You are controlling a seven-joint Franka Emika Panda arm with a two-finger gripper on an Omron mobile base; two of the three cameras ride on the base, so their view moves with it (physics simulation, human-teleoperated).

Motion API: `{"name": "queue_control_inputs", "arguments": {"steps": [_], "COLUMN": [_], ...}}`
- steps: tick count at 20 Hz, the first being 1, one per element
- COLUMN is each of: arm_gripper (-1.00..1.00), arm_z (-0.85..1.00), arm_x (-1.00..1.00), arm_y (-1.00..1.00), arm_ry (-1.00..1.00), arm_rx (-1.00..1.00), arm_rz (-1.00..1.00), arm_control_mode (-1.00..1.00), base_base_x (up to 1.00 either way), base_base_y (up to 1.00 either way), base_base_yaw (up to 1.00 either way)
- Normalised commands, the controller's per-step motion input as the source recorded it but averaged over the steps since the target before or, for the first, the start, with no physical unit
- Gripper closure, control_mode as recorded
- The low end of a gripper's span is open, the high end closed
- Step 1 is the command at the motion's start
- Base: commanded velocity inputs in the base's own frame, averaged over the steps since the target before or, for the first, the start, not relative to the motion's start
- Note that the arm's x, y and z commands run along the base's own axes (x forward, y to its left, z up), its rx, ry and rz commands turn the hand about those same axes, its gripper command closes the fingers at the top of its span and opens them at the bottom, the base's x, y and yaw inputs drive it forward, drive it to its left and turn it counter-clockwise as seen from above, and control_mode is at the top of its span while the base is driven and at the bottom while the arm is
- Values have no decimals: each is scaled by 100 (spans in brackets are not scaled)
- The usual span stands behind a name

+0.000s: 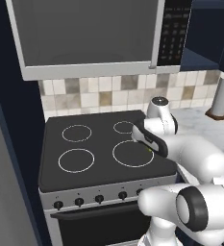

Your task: Turn on the sink faucet. Then move the lemon wedge from the counter to the sink. Turn off the sink. Move the vegetable from the sink to the pot next to the stove. Finally move the pot to the rear left burner.

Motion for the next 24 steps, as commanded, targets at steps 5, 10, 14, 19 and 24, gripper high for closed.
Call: {"name": "queue_control_inputs", "arguments": {"steps": [5,10,14,19,24], "arm_gripper": [100,100,100,100,100], "arm_z": [0,0,0,0,0], "arm_x": [0,0,-6,0,-4], "arm_y": [0,0,0,-17,-49], "arm_ry": [0,0,0,1,0], "arm_rx": [0,0,0,1,3], "arm_rz": [0,0,-16,-31,-31], "arm_control_mode": [100,100,-100,-100,-100], "base_base_x": [0,-1,-3,0,0], "base_base_y": [0,0,0,0,0], "base_base_yaw": [0,0,-2,0,0]}}
